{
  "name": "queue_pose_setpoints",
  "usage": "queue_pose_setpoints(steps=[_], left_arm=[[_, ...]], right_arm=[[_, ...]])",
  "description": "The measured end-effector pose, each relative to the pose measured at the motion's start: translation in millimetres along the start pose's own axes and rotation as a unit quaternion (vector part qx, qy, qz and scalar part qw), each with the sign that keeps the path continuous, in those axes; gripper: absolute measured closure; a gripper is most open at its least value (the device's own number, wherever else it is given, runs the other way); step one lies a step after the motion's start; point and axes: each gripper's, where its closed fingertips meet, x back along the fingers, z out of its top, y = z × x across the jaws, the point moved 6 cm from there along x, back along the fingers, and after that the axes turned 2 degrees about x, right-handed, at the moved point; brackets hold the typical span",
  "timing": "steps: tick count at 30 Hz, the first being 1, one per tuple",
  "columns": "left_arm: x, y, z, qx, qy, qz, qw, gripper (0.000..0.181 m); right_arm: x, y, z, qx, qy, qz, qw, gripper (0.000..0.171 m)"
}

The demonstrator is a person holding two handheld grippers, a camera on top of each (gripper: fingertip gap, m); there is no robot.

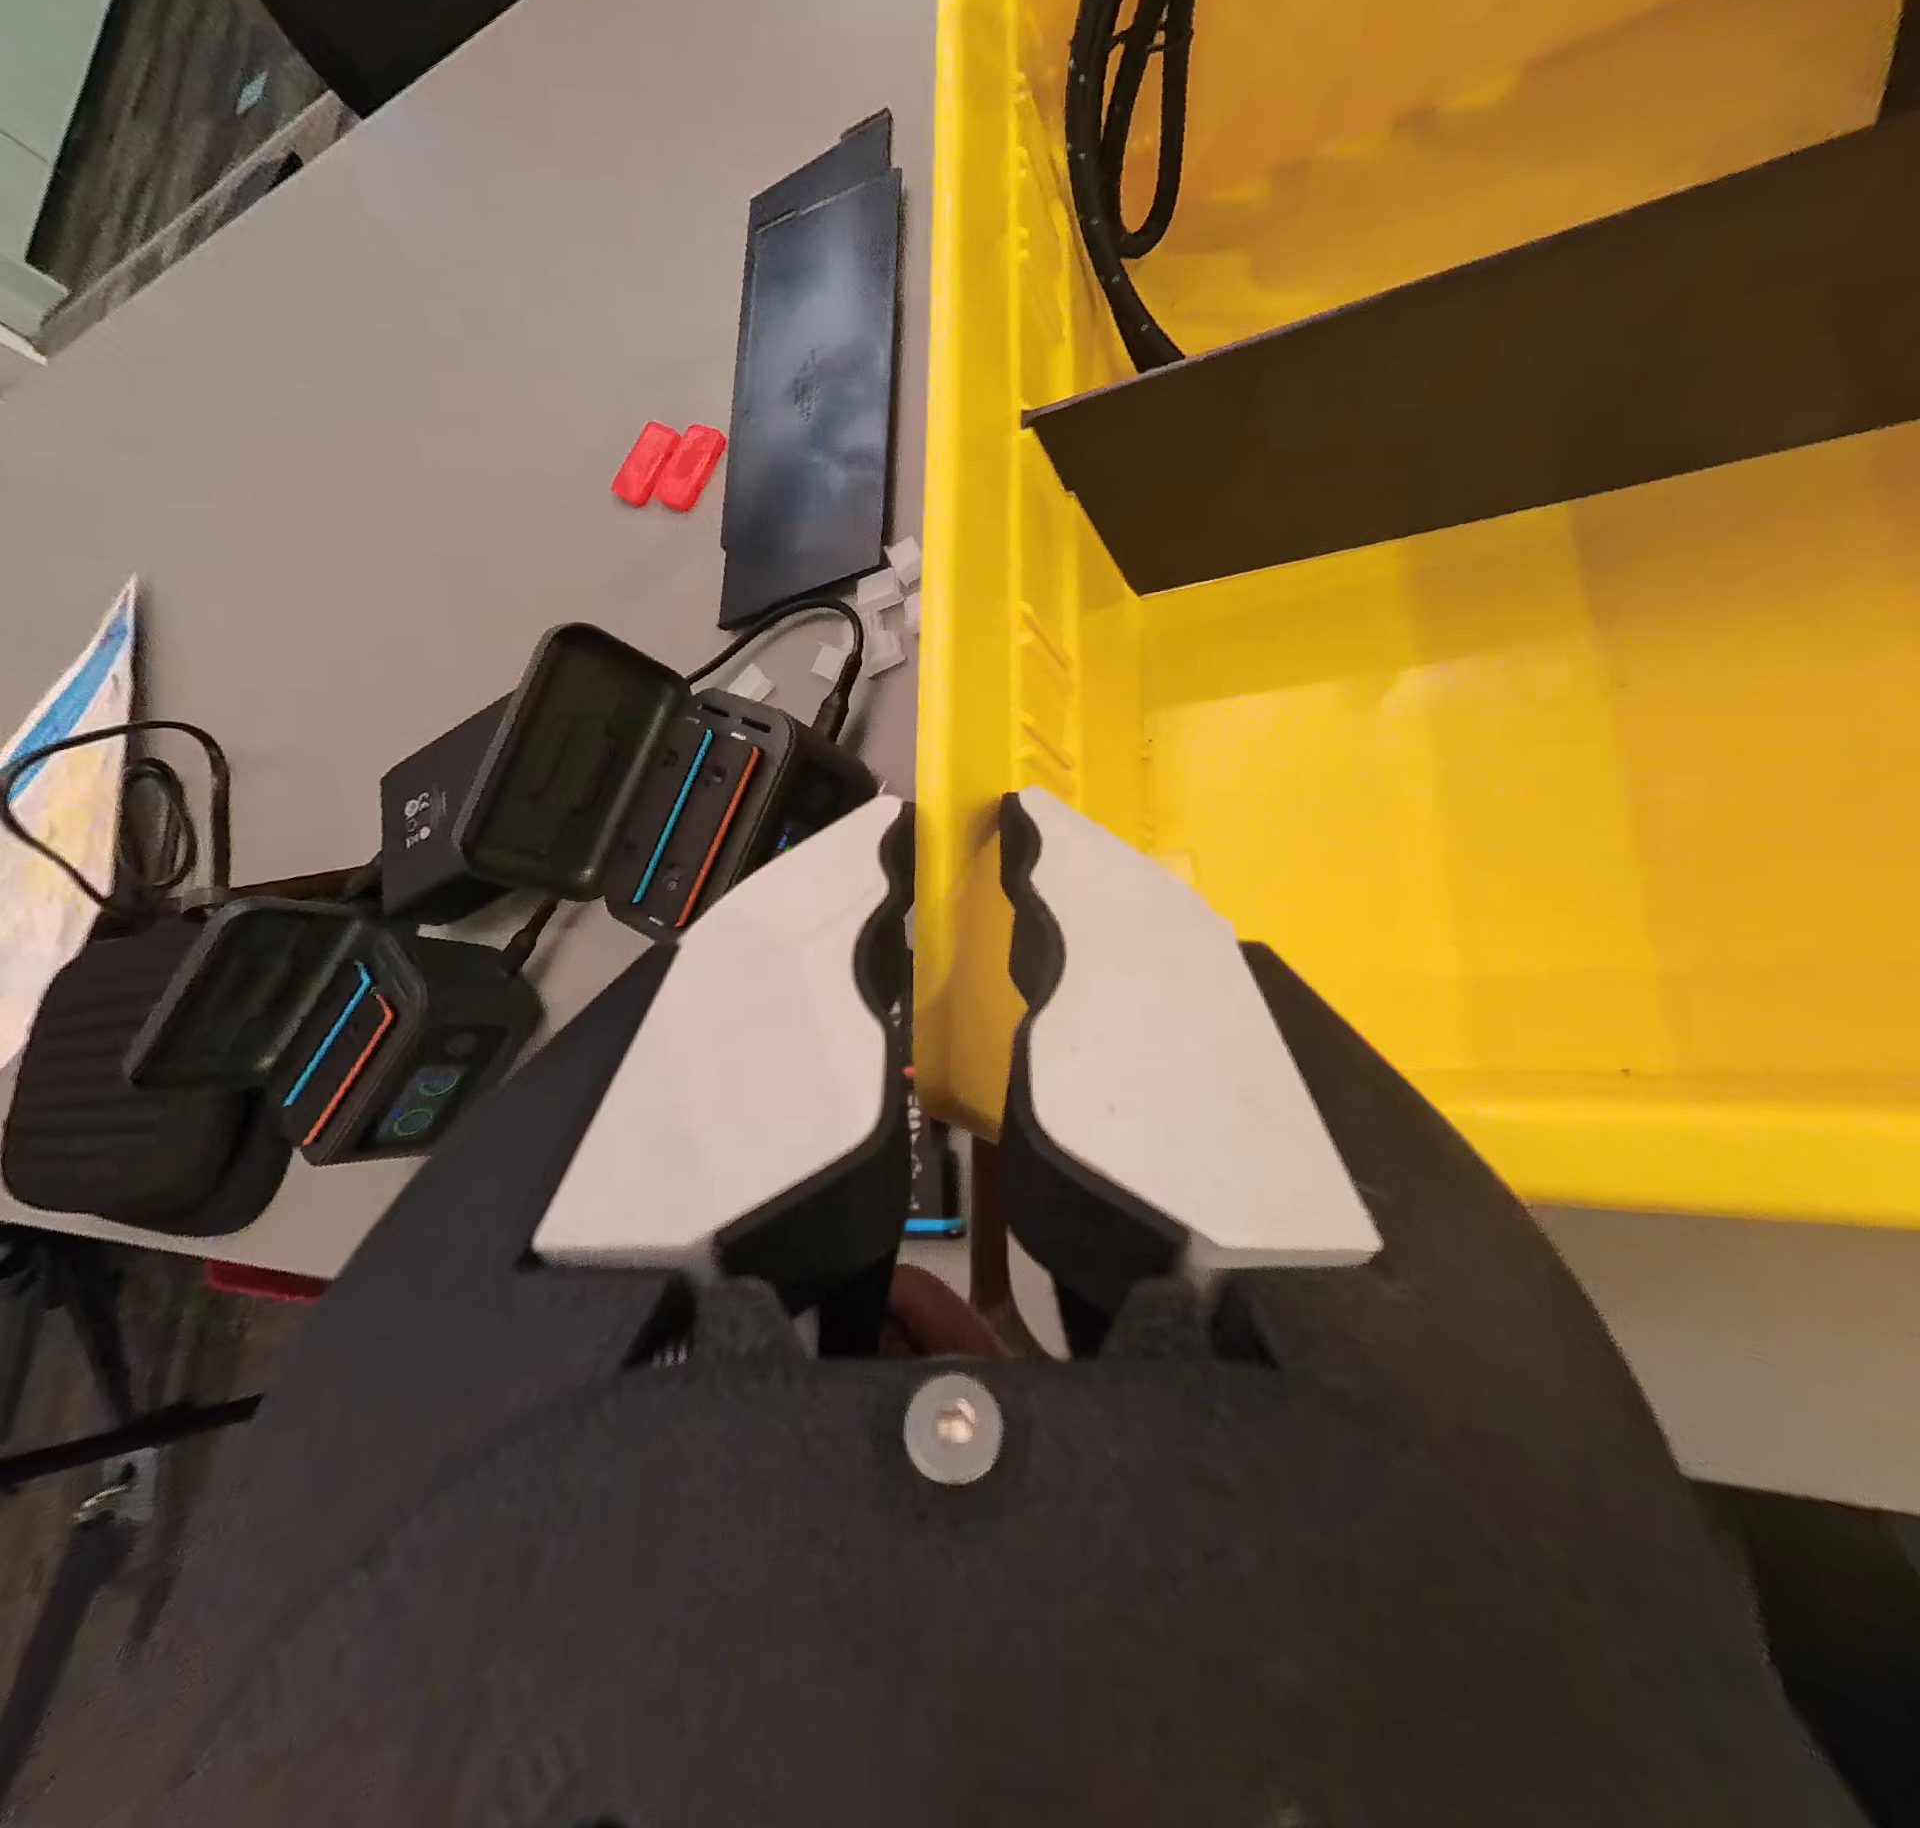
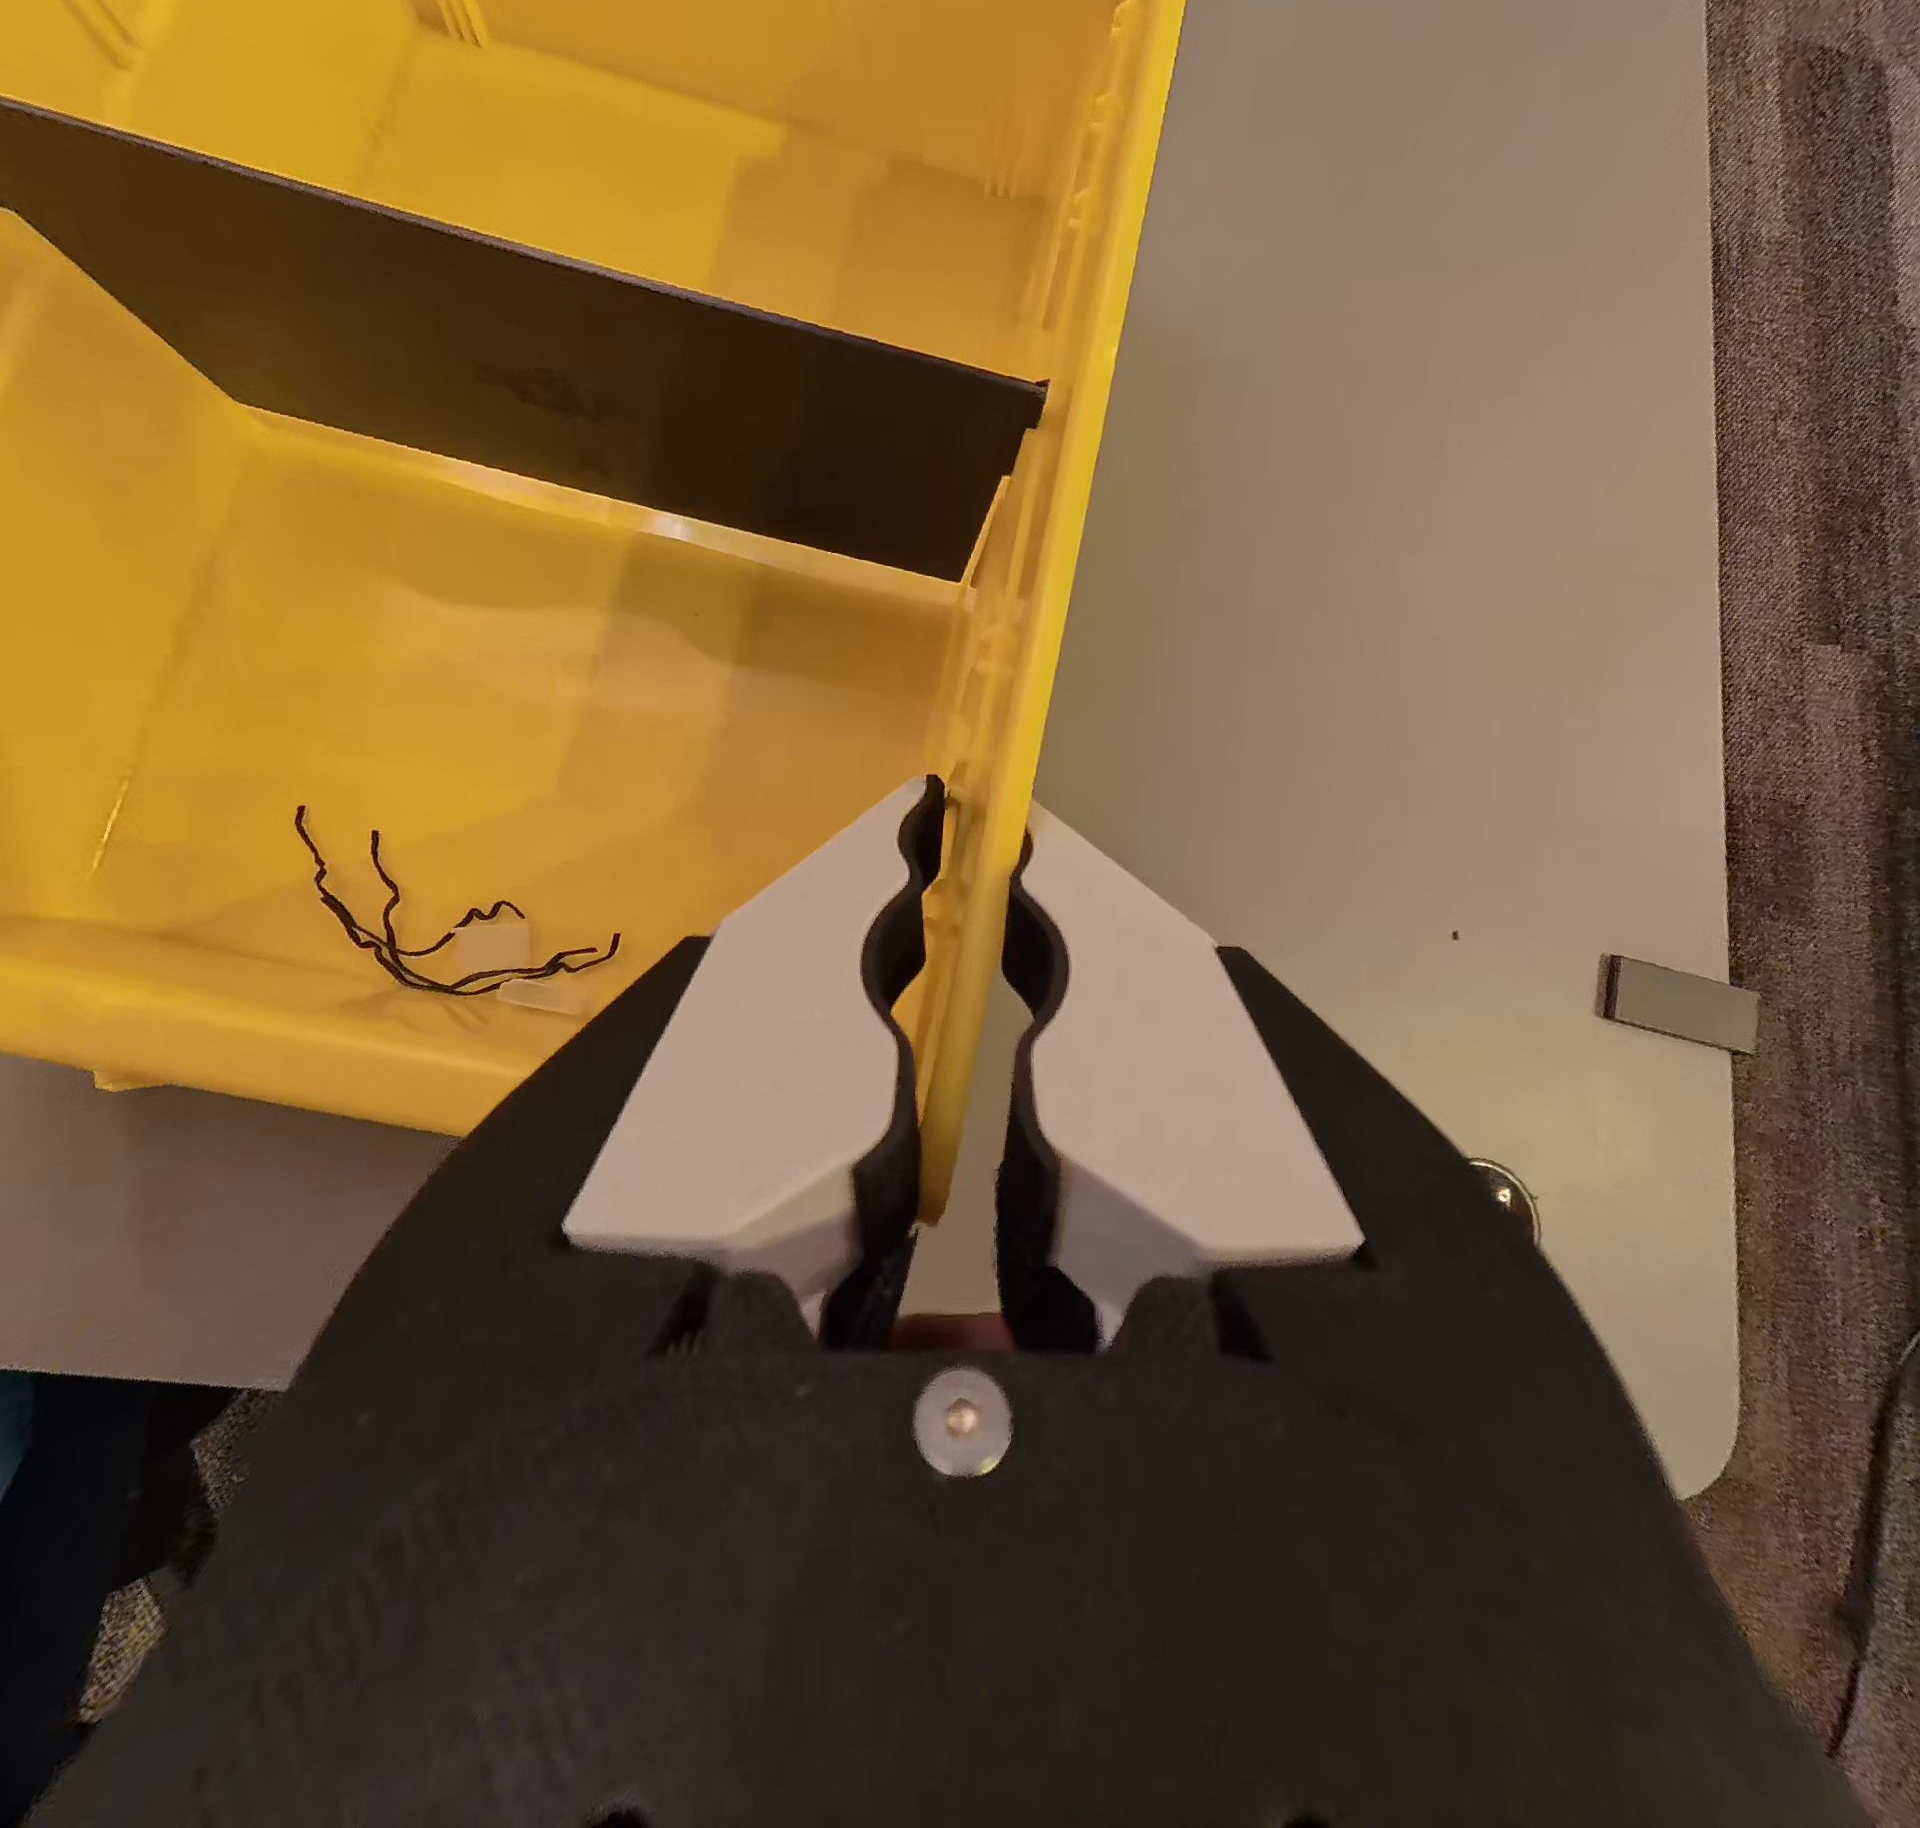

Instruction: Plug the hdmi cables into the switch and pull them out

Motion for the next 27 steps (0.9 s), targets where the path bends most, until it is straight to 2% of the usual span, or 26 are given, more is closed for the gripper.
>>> queue_pose_setpoints(steps=[2,4,6,9,13,15,18,20,23,25,27], left_arm=[[1,-3,-1,0.015,0.004,0.011,1.000,0.160],[6,-7,1,0.019,0.007,0.040,0.999,0.142],[16,-5,10,0.024,0.027,0.052,0.998,0.133],[38,15,41,0.051,0.062,0.015,0.997,0.122],[59,69,100,0.107,0.095,-0.110,0.984,0.113],[61,92,128,0.112,0.107,-0.135,0.979,0.108],[46,119,156,0.115,0.096,-0.149,0.977,0.100],[28,133,164,0.131,0.066,-0.168,0.975,0.095],[-3,142,163,0.136,0.015,-0.150,0.979,0.091],[-15,149,164,0.167,0.003,-0.166,0.972,0.094],[-24,149,166,0.170,-0.004,-0.144,0.975,0.101]], right_arm=[[1,-1,3,0.005,0.007,-0.001,1.000,0.162],[7,0,10,0.003,0.028,-0.015,0.999,0.141],[16,0,18,0.012,0.047,-0.039,0.998,0.125],[32,-8,37,0.037,0.083,-0.065,0.994,0.109],[52,-36,65,0.087,0.126,-0.074,0.985,0.110],[60,-54,78,0.102,0.154,-0.063,0.981,0.113],[64,-82,88,0.111,0.178,-0.023,0.977,0.116],[63,-97,89,0.122,0.184,-0.006,0.975,0.117],[60,-116,87,0.123,0.196,0.032,0.972,0.119],[57,-123,84,0.123,0.198,0.047,0.971,0.119],[55,-126,80,0.123,0.198,0.056,0.971,0.120]])
